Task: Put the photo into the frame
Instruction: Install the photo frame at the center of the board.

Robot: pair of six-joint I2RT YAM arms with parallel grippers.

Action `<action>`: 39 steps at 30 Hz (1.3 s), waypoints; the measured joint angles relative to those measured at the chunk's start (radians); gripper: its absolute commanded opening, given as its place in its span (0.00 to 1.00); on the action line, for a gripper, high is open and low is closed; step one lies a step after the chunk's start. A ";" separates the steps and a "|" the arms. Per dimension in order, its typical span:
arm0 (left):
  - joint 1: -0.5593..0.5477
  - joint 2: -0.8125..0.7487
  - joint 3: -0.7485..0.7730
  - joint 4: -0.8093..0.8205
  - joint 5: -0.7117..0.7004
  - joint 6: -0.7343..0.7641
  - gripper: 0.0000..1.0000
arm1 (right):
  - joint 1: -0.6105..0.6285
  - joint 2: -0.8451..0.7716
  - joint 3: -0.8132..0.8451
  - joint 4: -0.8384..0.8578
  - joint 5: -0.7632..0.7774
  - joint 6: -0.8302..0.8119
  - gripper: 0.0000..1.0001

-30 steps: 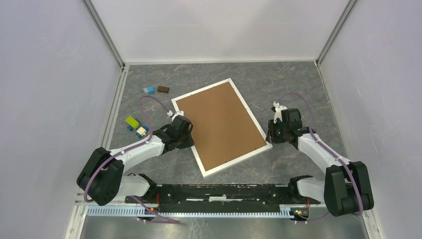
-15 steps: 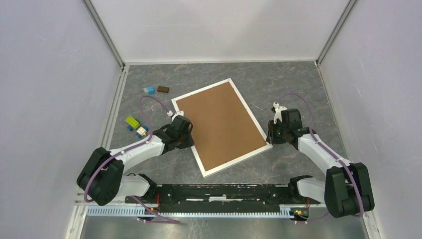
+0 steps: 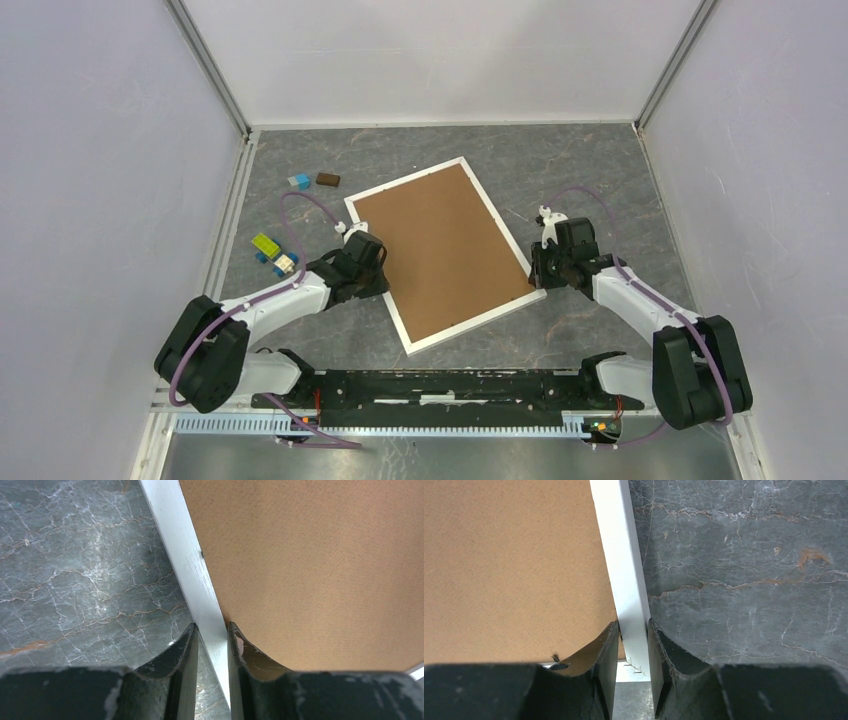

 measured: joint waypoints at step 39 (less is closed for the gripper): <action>0.006 0.000 -0.002 0.008 -0.003 0.004 0.02 | 0.010 0.023 0.079 -0.150 0.061 -0.013 0.40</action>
